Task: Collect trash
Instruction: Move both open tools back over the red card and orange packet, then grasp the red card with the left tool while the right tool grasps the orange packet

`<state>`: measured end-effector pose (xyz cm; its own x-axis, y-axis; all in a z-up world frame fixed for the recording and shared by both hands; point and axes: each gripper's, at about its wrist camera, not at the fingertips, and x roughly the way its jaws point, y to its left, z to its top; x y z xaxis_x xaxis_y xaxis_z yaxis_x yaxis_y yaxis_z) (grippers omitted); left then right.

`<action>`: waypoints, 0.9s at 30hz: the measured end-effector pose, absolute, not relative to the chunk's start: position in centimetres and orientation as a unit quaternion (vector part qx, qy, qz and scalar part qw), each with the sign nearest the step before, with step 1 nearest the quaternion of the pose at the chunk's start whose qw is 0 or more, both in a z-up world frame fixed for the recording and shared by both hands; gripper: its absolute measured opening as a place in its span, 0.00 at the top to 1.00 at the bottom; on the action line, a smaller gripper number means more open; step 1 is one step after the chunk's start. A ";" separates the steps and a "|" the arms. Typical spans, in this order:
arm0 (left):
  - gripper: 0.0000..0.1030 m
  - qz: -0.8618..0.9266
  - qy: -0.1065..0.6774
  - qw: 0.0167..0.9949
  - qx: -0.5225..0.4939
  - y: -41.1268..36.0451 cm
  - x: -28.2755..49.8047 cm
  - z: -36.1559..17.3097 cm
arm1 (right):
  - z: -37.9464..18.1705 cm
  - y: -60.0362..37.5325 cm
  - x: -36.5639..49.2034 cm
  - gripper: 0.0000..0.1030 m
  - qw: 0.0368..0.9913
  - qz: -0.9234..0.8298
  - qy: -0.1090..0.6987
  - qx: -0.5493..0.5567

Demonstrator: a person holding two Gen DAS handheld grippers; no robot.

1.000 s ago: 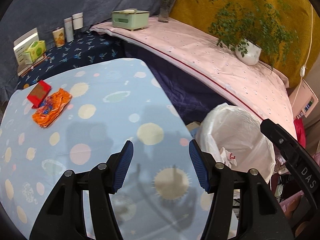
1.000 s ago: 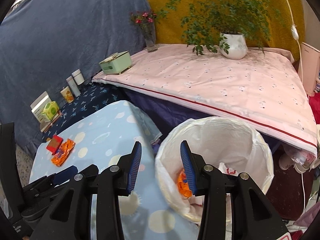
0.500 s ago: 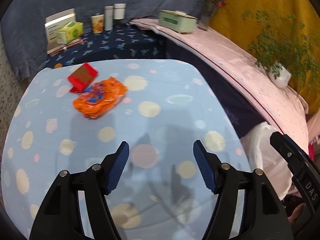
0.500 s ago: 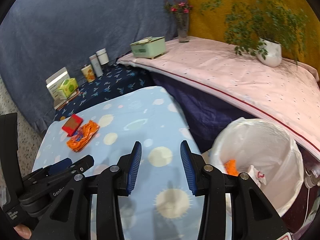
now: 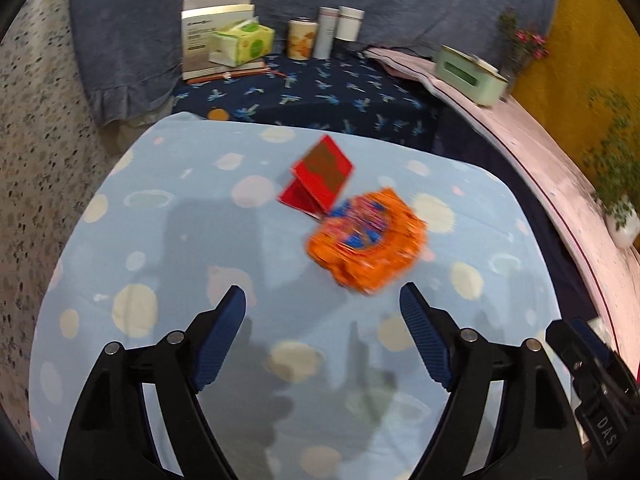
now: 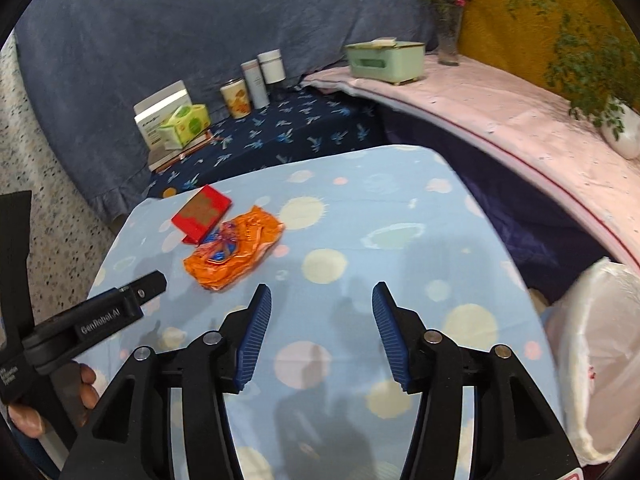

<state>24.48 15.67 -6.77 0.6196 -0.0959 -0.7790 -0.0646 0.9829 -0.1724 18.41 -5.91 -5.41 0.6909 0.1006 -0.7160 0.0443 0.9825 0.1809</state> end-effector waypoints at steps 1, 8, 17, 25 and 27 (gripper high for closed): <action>0.25 -0.004 0.436 0.895 -0.095 16.4 25.2 -6.9 | -5.7 -5.4 19.0 0.46 0.914 0.020 0.395 0.093; 0.23 0.006 0.439 0.890 -0.125 18.9 30.4 -8.1 | -8.2 -1.6 24.9 0.40 0.903 0.045 0.416 0.100; 0.27 0.005 0.447 0.883 -0.143 18.4 35.7 -10.6 | -11.6 0.5 30.4 0.40 0.894 0.045 0.435 0.096; 0.76 -0.016 0.459 0.877 -0.139 17.4 36.7 -12.1 | -13.5 0.7 32.0 0.67 0.886 0.051 0.451 0.095; 0.83 -0.021 0.456 0.880 -0.131 16.9 36.3 -11.9 | -13.8 0.9 31.9 0.77 0.883 0.056 0.456 0.091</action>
<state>36.33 16.94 -11.90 0.5825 -0.1563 -0.7976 -0.0832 0.9647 -0.2498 31.91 0.92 -13.80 0.5776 0.1820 -0.7958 -0.0155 0.9771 0.2122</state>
